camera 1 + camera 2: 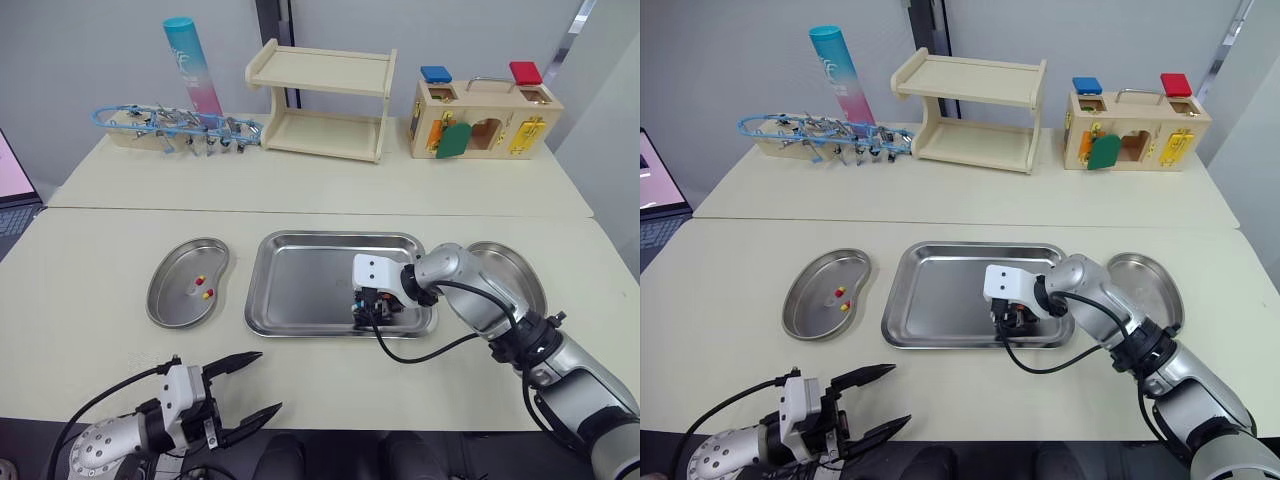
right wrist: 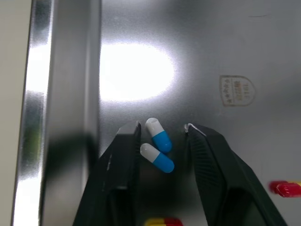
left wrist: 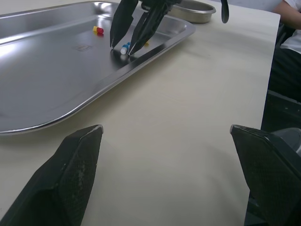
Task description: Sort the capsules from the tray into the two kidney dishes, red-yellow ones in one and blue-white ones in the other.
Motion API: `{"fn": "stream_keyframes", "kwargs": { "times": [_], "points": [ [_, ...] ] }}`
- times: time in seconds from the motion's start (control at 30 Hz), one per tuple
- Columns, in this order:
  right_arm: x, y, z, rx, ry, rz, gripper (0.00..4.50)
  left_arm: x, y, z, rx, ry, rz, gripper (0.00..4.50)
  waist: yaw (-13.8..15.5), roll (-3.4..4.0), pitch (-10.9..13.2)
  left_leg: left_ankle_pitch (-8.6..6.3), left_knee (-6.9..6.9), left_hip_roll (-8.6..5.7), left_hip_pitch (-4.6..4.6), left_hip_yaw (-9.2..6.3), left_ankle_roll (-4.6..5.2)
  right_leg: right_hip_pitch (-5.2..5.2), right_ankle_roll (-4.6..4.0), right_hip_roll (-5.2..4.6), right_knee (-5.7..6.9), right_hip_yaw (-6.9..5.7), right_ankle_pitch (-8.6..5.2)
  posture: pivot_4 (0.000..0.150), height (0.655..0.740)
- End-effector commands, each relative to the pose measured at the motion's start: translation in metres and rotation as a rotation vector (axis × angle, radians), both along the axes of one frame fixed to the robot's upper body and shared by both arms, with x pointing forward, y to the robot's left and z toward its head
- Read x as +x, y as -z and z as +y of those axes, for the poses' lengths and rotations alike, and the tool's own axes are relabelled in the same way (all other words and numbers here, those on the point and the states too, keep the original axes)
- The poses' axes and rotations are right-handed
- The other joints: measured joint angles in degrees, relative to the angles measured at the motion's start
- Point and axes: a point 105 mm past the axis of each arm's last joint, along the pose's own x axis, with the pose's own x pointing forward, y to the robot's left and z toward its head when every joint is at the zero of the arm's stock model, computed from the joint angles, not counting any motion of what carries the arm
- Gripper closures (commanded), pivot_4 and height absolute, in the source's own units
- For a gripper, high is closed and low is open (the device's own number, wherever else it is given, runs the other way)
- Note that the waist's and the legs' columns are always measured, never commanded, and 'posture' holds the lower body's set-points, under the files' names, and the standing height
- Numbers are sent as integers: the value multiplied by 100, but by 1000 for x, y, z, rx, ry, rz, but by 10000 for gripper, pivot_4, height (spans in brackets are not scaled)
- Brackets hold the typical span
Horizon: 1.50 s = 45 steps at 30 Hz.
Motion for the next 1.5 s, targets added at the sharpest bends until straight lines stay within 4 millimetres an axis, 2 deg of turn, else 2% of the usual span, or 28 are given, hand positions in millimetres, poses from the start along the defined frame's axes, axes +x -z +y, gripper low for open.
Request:
{"fn": "stream_keyframes", "kwargs": {
  "times": [0.03,0.07,0.1,0.4,0.57,0.73,0.9,1.0,1.17,1.3,1.4,1.5],
  "points": [
    [-1,-7,4,6,-31,-13,39939,-1,-15,-5,-9,36,-55,0,-1,0,0,0,0,0,0,0,0,0,0,0,0,0,0,1500,7400],
    [-1,-8,5,8,-38,-15,43514,0,-17,-6,-11,37,-61,0,-1,0,0,0,0,0,0,1,0,0,0,0,0,1,0,1500,7400],
    [-2,-8,5,10,-44,-19,44796,1,-21,-6,-13,36,-71,0,0,0,0,0,0,0,0,0,0,0,0,0,-1,0,0,1500,7400],
    [-3,-17,11,38,-76,-48,44796,5,-37,-10,-21,28,-92,0,-3,2,1,0,0,0,-1,0,0,-1,0,0,0,1,0,1500,7400],
    [-8,-37,13,104,-101,-74,44796,9,-46,-16,-32,19,-102,0,-2,4,3,0,0,0,-2,0,0,-1,0,0,0,0,0,1500,7400],
    [-26,-65,-3,210,-129,-93,44796,9,-56,-23,-39,40,-108,0,31,5,3,0,0,0,-5,-1,0,-1,0,0,-3,0,0,1500,7400],
    [-48,-78,-35,286,-142,-119,44796,8,-61,-35,-36,120,-102,0,30,4,4,0,0,0,-9,-2,0,2,1,-1,-9,-5,0,1500,7400],
    [-55,-82,-59,315,-76,-123,44796,11,-64,-42,-38,165,-106,0,28,5,5,0,0,0,-7,0,0,3,1,-1,-5,-3,0,1500,7400],
    [-52,-87,-121,271,190,-174,44796,19,-74,-53,-57,234,-124,0,33,4,5,0,1,0,-7,2,0,5,1,-1,-6,-3,0,1500,7400],
    [-53,-83,-172,194,386,-201,44796,22,-80,-59,-64,278,-133,0,21,4,5,0,0,0,-6,3,0,7,1,0,-7,-1,0,1500,7400],
    [-56,-75,-199,152,476,-214,44796,24,-81,-61,-63,292,-138,0,12,4,5,0,1,0,-4,7,0,8,1,0,-7,2,0,1500,7400],
    [-56,-66,-218,126,546,-222,44796,25,-82,-63,-55,310,-148,0,7,4,5,0,1,0,1,9,0,10,1,0,-6,4,0,1500,7400]
  ]
}}
